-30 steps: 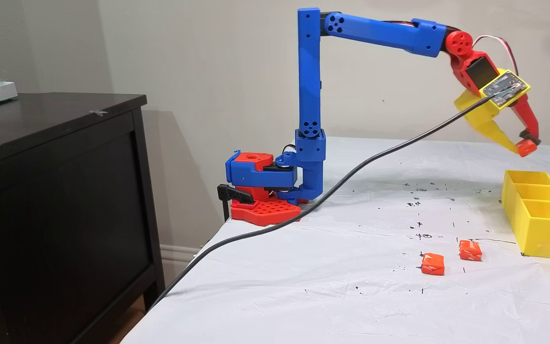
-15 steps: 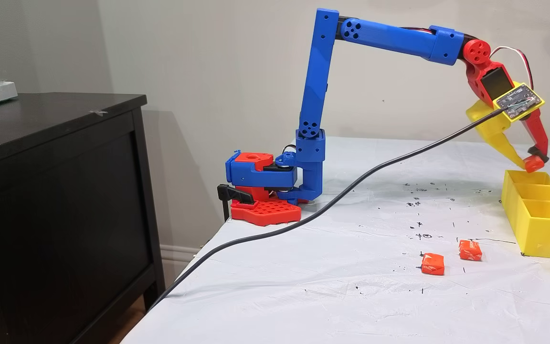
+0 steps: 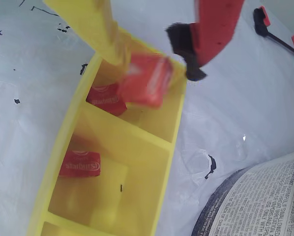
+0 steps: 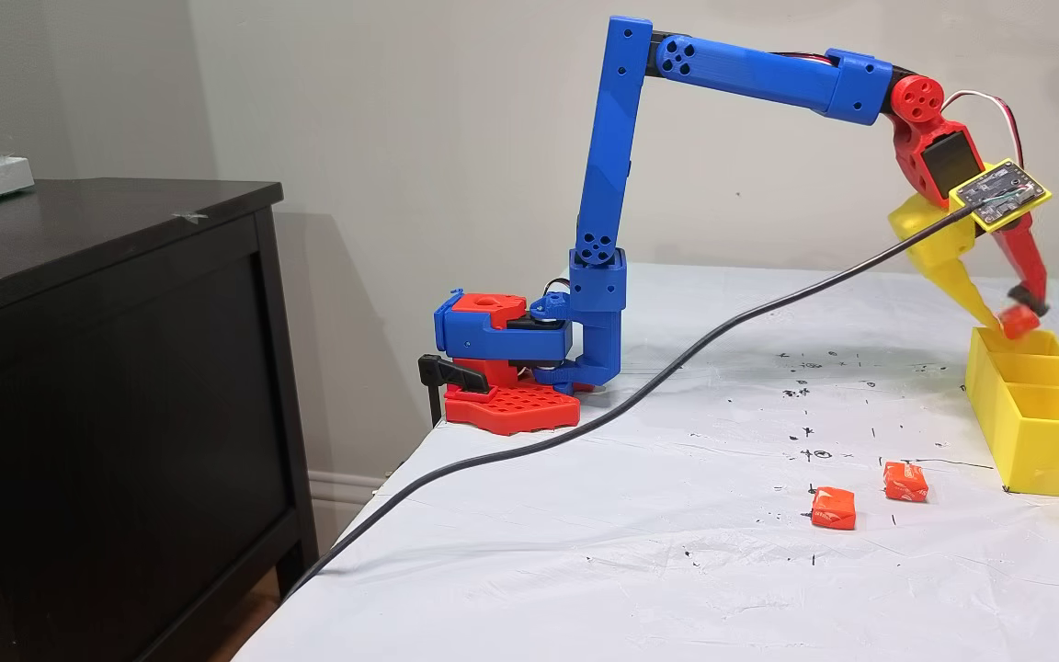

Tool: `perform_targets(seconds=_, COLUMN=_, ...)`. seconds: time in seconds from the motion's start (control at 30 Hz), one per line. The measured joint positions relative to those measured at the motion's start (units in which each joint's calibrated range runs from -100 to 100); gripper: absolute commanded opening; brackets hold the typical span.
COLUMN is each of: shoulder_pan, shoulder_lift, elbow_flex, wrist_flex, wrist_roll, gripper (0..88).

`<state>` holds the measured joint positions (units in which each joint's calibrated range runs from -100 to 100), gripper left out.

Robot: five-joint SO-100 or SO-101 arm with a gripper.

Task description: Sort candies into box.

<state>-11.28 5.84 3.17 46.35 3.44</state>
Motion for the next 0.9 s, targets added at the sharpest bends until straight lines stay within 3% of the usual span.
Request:
perform_targets(seconds=0.23, shoulder_pan=0.0, shoulder_lift=0.0, elbow_flex=0.0, wrist_flex=0.6, wrist_roll=0.1, gripper=30.4)
perform_targets(seconds=0.4, shoulder_pan=0.0, shoulder_lift=0.0, elbow_flex=0.0, wrist_flex=1.6, wrist_roll=0.1, gripper=23.9)
perform_targets(seconds=0.63, shoulder_pan=0.0, shoulder_lift=0.0, elbow_flex=0.0, wrist_flex=3.0, wrist_roll=0.1, gripper=1.2)
perform_targets(seconds=0.9, shoulder_pan=2.7, shoulder_lift=-5.4, elbow_flex=0.9, wrist_flex=3.6, wrist_roll=0.8, gripper=0.2)
